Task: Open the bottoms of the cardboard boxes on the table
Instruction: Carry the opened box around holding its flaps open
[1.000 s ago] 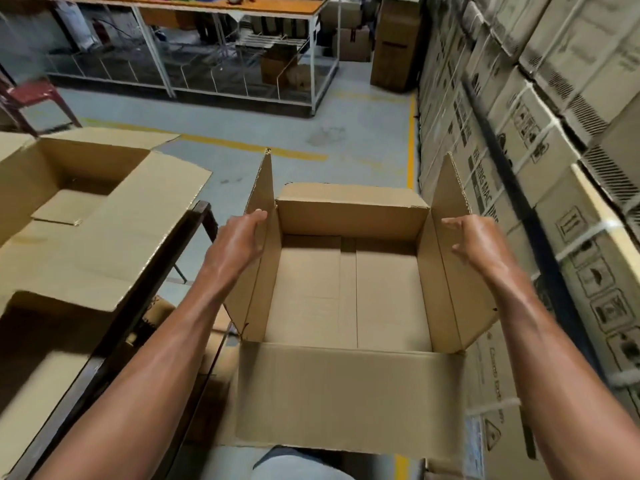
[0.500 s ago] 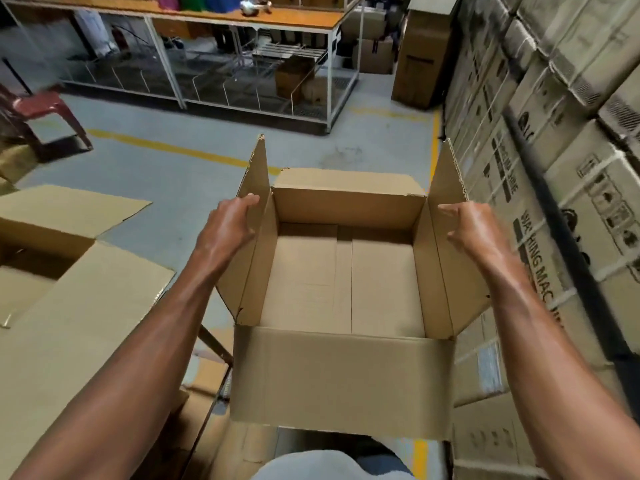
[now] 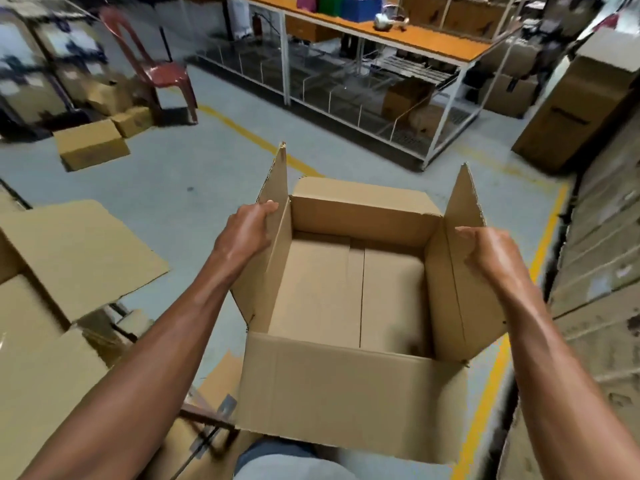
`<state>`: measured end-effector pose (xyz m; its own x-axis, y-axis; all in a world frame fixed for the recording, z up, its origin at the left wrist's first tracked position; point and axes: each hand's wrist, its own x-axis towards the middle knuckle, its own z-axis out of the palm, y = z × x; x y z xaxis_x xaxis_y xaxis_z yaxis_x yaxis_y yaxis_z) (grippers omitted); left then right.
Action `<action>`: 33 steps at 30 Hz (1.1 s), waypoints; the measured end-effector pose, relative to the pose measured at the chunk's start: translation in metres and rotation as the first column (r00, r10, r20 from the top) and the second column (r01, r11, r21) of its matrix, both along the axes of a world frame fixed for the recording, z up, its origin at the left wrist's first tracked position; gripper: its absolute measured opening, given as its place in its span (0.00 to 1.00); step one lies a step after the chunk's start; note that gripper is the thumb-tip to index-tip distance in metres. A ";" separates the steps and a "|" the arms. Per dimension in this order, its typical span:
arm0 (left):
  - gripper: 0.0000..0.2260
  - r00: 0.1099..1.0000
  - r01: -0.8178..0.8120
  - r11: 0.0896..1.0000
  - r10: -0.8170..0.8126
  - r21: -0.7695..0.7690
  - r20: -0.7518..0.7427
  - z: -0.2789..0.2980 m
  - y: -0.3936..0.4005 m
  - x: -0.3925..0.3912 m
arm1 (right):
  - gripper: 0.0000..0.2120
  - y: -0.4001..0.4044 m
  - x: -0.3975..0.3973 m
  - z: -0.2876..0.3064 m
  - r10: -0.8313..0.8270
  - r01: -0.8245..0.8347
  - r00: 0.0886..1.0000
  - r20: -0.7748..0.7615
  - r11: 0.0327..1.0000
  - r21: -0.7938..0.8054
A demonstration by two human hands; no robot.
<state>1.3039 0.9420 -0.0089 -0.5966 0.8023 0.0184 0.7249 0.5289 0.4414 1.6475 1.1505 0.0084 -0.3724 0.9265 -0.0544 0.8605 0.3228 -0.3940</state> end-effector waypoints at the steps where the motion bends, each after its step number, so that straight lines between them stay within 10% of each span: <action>1: 0.32 1.000 -0.021 1.000 0.021 0.001 -0.009 0.001 0.012 -0.018 | 0.33 0.020 -0.022 -0.002 0.022 -0.022 1.000 -0.005 1.000 -0.009; 33: 0.32 0.688 -0.720 0.690 0.724 0.075 -0.049 0.022 0.169 -0.669 | 0.35 0.375 -0.910 0.009 0.710 -0.708 0.693 -0.126 0.703 0.068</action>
